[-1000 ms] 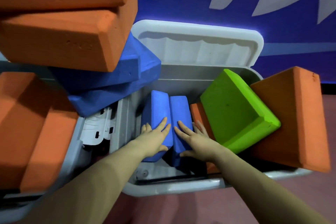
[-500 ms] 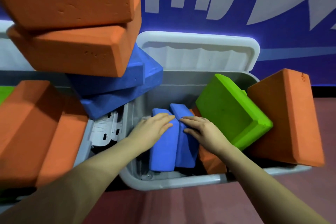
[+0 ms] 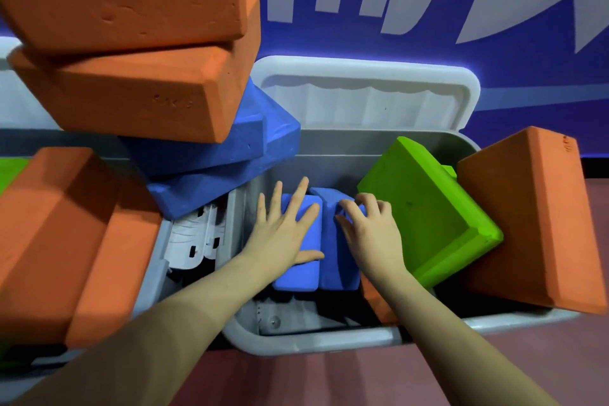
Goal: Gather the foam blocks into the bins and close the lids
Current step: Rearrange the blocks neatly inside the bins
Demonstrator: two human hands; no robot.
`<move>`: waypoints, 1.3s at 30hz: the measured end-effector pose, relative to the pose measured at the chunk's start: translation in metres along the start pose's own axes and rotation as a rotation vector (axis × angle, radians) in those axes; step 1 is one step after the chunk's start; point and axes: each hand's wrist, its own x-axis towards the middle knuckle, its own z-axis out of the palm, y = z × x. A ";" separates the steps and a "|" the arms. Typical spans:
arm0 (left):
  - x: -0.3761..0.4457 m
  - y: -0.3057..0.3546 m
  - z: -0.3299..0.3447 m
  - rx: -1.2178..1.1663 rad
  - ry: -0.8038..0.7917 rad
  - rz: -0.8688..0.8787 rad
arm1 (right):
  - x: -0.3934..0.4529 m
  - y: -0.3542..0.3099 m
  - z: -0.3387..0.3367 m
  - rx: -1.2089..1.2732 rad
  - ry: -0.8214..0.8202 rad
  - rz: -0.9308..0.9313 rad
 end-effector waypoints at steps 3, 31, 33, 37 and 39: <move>-0.001 -0.001 0.000 0.036 0.005 -0.095 | -0.004 0.005 -0.003 -0.038 -0.053 -0.051; 0.011 -0.007 -0.004 -0.157 -0.235 -0.143 | -0.001 0.009 -0.009 -0.147 -0.442 -0.196; 0.014 -0.007 -0.002 -0.159 -0.220 -0.178 | 0.003 0.007 -0.006 -0.092 -0.441 -0.223; 0.018 -0.007 0.000 -0.164 -0.212 -0.215 | 0.024 0.005 0.002 -0.019 -0.526 -0.165; 0.022 -0.008 0.001 -0.135 -0.184 -0.215 | 0.034 0.009 0.010 -0.058 -0.598 -0.182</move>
